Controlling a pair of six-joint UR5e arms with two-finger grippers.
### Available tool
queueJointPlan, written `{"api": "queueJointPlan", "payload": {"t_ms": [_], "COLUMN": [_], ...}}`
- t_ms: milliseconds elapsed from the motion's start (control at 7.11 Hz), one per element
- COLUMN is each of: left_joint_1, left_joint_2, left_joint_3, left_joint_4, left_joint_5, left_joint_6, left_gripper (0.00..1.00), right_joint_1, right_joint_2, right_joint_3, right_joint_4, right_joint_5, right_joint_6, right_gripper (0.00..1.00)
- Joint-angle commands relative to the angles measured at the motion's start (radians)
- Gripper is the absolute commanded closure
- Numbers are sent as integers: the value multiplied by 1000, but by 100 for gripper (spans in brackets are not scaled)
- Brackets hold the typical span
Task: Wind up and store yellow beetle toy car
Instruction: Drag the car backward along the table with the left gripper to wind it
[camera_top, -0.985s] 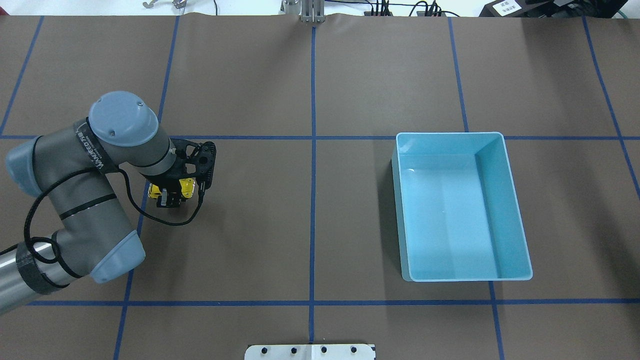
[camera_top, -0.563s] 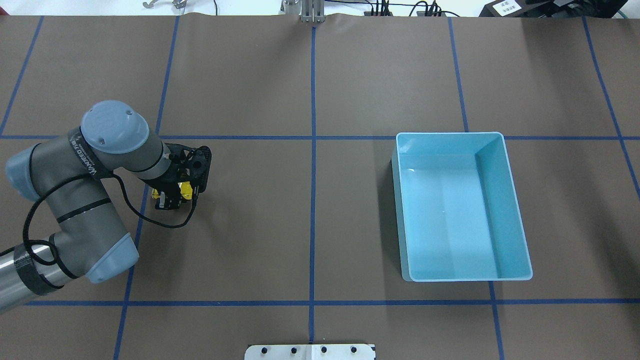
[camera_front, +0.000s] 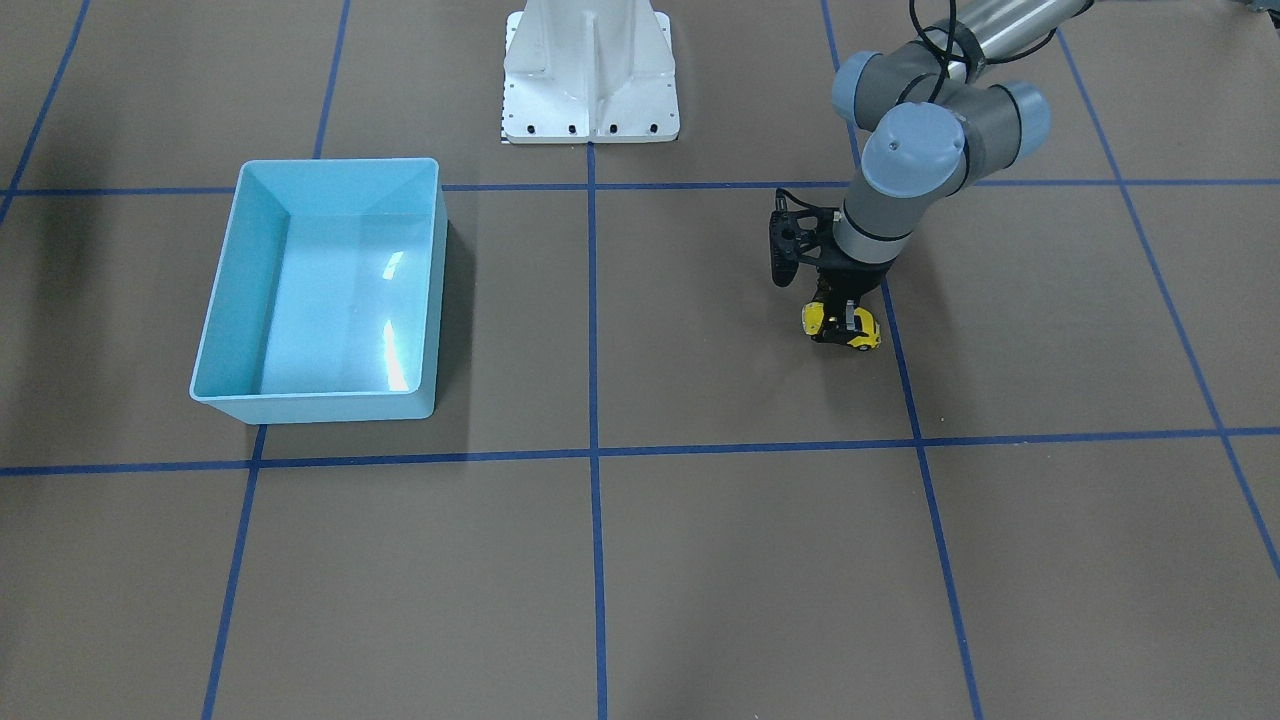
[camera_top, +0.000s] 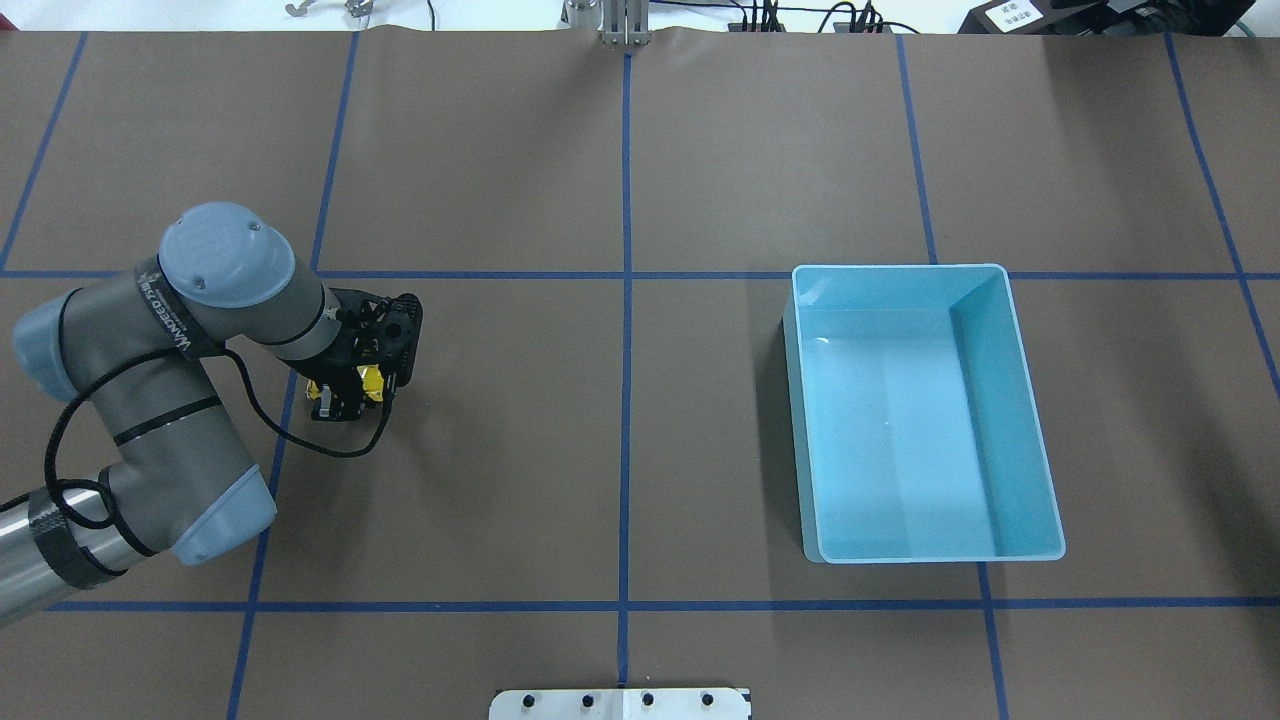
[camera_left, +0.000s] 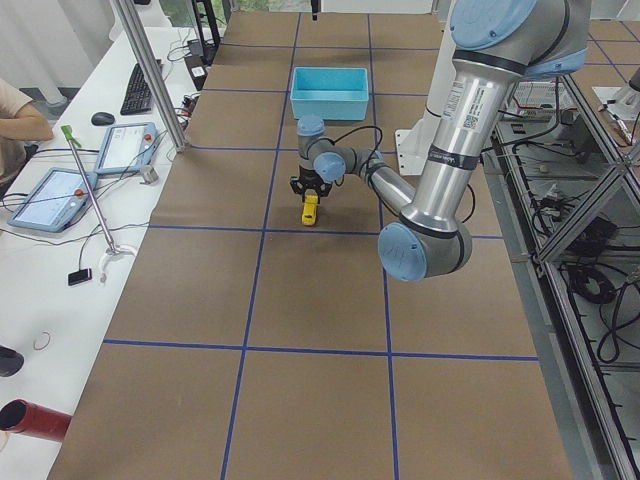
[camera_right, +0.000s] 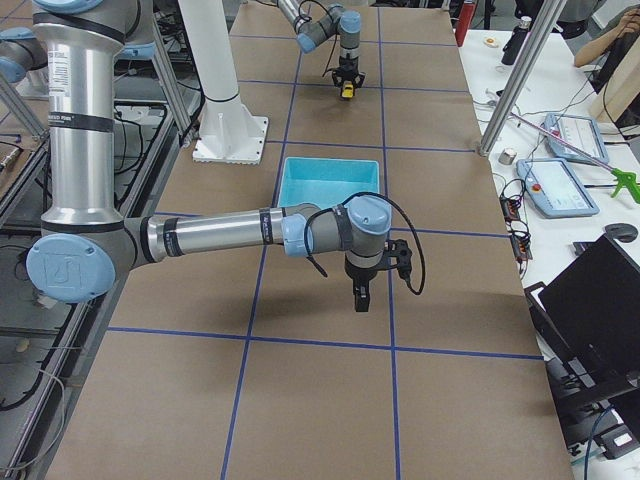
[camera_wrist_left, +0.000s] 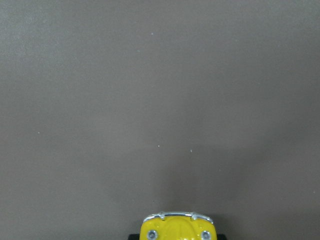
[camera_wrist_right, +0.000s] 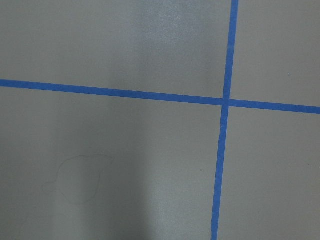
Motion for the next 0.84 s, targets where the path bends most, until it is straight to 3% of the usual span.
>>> {"api": "queueJointPlan", "payload": {"t_ms": [0,704], "left_joint_1": [0,-31], "left_joint_2": [0,25], "left_joint_3": [5,27], "left_joint_4": [0,-29], "left_joint_5": [0,-64], "left_joint_6": [1,4], "left_gripper": [98,98], "right_joint_1": [0,-5], "right_joint_2": [0,0], "right_joint_3": [1,0], "right_joint_4": [0,0], "right_joint_5": [0,0], "right_joint_6": [-1,-1], "right_gripper": [0,0]}}
